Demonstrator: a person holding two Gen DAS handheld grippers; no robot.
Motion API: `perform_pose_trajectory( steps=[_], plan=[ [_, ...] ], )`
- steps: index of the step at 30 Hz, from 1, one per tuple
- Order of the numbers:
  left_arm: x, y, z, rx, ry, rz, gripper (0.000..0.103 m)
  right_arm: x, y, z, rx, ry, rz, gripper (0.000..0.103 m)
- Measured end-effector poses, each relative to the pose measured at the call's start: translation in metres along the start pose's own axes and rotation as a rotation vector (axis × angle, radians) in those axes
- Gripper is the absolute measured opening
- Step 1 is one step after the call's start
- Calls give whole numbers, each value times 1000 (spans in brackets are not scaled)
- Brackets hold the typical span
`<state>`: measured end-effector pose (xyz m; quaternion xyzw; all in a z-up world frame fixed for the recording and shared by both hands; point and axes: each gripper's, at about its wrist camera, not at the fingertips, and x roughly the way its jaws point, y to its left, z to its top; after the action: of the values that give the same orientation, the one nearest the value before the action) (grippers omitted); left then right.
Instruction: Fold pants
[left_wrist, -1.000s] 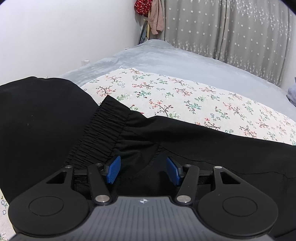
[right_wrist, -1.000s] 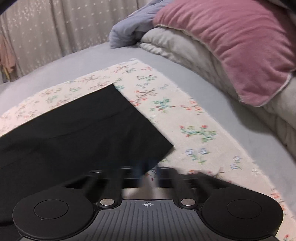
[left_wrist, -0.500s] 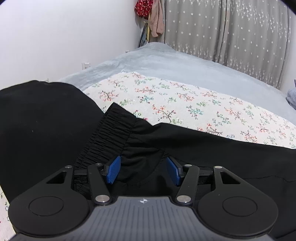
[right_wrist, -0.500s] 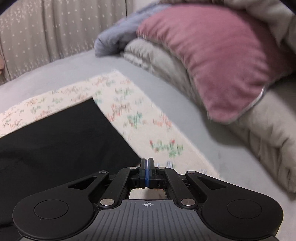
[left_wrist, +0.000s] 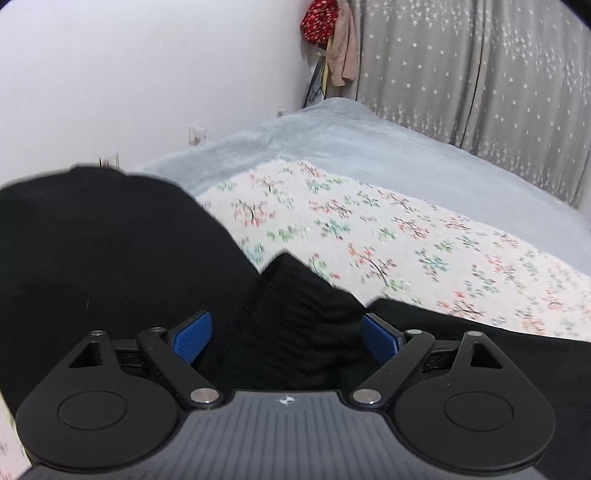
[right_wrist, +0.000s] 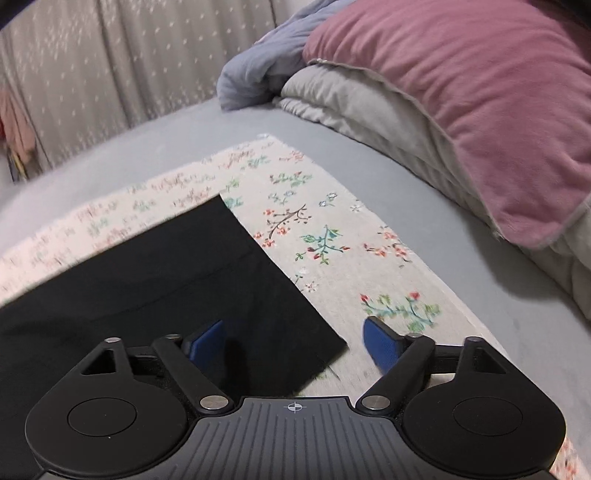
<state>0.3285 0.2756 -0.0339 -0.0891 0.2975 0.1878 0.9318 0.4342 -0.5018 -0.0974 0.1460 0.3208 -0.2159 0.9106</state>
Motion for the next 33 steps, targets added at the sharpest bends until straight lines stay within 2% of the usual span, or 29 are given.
perform_pose_trajectory(
  steps=[2,5,7,8,9,10,11,13,14,17,18,20,21,23,30,32,33],
  plan=[
    [4,-5,5,50,-24,9,101,2,9,6,-41,-25,8,79],
    [18,-12,7,112,-18,15,101,14,23,19,-51,-36,66,79],
    [28,-13,5,119,-1,4,88,28,36,25,-72,-28,77,79],
    [32,-15,3,134,4,19,86,37,43,27,-92,-19,68,79],
    [34,-18,1,168,-4,36,80,45,49,29,-115,-13,57,79],
    [34,-21,1,204,-13,40,66,53,55,30,-137,-22,47,79],
    [34,-23,0,242,-26,43,62,58,59,33,-149,-31,47,77],
    [34,-23,2,245,-31,27,58,67,66,41,-162,-37,54,42],
    [35,-25,3,246,-28,28,58,69,69,45,-171,-35,41,4],
    [31,-31,8,244,-66,31,53,71,82,51,-255,-31,3,3],
    [28,-31,12,216,-78,18,48,69,82,52,-259,-46,-12,2],
    [23,-32,19,168,-99,1,43,64,76,54,-235,-84,-51,2],
    [20,-32,22,162,-107,-11,35,62,71,56,-226,-102,-88,1],
    [20,-34,22,152,-109,-46,34,61,57,61,-170,-107,-107,1],
    [29,-38,18,168,-90,-59,34,62,56,64,-210,-61,-121,3],
    [31,-31,22,142,-63,-76,41,70,54,66,-188,9,-71,12],
    [32,-28,25,118,-47,-80,53,73,53,68,-188,27,-56,28]
  ],
)
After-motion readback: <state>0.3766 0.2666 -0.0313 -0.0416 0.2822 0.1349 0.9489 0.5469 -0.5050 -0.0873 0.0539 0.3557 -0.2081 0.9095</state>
